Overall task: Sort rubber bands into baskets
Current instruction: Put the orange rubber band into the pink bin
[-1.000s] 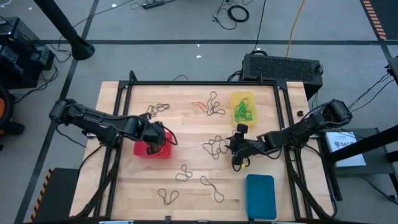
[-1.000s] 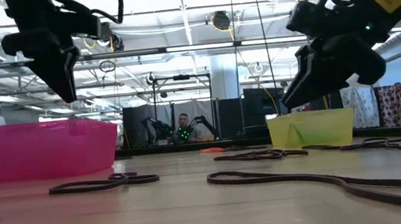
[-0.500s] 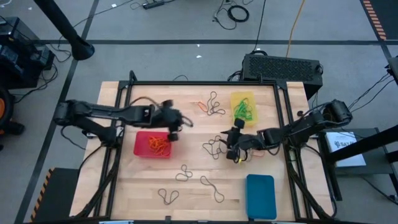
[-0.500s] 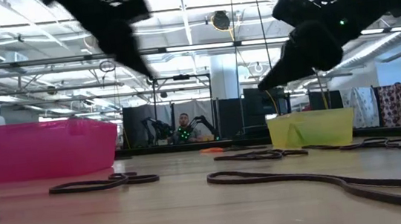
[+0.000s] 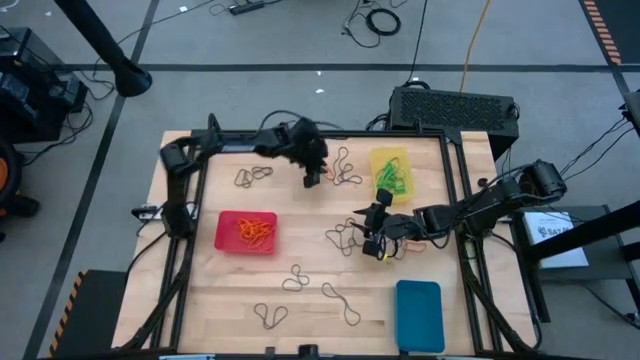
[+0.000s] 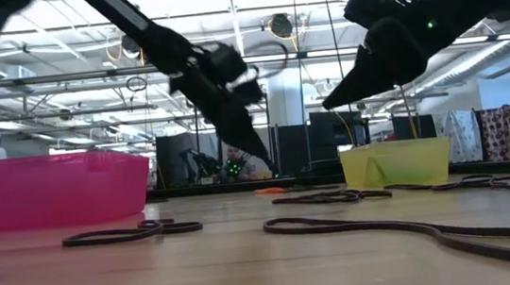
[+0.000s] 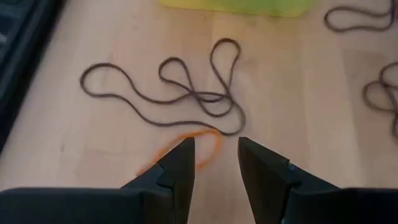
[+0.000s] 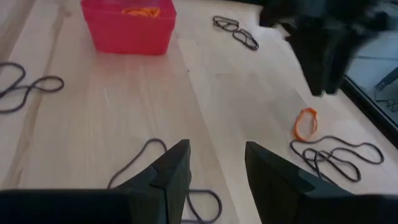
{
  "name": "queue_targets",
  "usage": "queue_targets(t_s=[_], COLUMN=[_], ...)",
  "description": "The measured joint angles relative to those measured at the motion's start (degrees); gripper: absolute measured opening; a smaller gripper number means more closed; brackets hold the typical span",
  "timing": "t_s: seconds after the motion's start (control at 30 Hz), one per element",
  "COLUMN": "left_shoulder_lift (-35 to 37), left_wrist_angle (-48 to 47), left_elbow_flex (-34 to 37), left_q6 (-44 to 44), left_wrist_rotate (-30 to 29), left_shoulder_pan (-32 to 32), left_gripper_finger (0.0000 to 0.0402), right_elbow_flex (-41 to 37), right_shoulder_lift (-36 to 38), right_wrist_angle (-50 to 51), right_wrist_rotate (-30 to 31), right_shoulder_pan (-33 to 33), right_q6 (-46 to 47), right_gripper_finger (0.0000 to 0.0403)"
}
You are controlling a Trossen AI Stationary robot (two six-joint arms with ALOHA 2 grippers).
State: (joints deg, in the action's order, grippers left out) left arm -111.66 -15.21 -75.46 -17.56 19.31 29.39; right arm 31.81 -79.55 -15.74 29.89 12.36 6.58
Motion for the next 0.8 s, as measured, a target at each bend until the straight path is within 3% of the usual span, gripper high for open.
queue_targets(t_s=[0.17, 0.47, 0.67, 0.8], left_shoulder_lift=[-7.4, -18.9, -20.3, -20.5], left_wrist_angle=[-12.5, -35.0, -36.2, -39.1], left_elbow_flex=[-11.4, -28.2, -32.0, -32.0], left_q6=[-8.2, -13.3, -15.5, -23.0], left_wrist_rotate=[7.3, 4.9, 2.0, -0.4], left_shoulder_pan=[2.5, 3.7, 3.8, 3.9], left_gripper_finger=[0.0129, 0.0129, 0.0129, 0.0129], right_elbow_flex=[0.0, 0.0, 0.0, 0.0], right_shoulder_lift=[0.0, 0.0, 0.0, 0.0], right_wrist_angle=[1.3, 2.7, 2.7, 2.7], right_wrist_rotate=[-0.2, -0.2, -0.2, -0.2], right_shoulder_pan=[0.0, 0.0, 0.0, 0.0], right_q6=[0.2, 1.7, 1.8, 1.8], right_gripper_finger=[0.0148, 0.0148, 0.0148, 0.0148])
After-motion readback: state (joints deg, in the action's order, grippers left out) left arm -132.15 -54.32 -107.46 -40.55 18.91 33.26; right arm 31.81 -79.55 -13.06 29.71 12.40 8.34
